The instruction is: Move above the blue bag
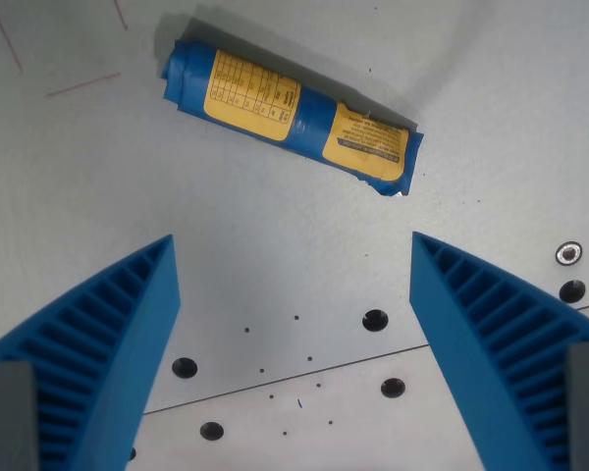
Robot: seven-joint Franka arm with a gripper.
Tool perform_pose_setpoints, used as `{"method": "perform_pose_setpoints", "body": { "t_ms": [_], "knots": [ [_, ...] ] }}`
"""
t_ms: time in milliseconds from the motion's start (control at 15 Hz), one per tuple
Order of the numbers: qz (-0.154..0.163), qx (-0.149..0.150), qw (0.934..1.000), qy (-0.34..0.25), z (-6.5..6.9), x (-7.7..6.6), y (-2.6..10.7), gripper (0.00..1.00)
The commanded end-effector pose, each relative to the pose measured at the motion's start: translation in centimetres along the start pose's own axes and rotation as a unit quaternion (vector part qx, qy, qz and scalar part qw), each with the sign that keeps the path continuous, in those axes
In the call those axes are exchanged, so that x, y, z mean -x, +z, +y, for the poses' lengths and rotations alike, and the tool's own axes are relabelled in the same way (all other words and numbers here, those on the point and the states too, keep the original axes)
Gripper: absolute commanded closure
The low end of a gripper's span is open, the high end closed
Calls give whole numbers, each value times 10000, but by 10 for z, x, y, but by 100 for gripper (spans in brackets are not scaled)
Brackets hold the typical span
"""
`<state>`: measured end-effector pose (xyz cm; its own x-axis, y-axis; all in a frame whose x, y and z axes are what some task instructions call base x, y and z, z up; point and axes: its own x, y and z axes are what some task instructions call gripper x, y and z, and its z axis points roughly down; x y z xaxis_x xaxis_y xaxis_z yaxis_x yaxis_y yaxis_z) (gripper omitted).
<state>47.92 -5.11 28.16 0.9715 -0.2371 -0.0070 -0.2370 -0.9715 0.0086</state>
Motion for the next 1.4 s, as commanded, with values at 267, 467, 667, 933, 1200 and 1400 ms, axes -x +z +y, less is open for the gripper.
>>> {"method": "perform_pose_setpoints", "body": {
  "t_ms": [267,467,667,933,1200,1400],
  "knots": [
    [20,-2,10000,-16,0,0,-2,0],
    [16,3,9999,-132,0,0,-1,0],
    [16,15,9993,-372,0,-1,0,0],
    [55,41,9965,-839,-1,-2,5,0],
    [101,90,9900,-1406,-2,-4,13,0],
    [112,145,9816,-1898,-3,-5,20,0]
  ]
}}
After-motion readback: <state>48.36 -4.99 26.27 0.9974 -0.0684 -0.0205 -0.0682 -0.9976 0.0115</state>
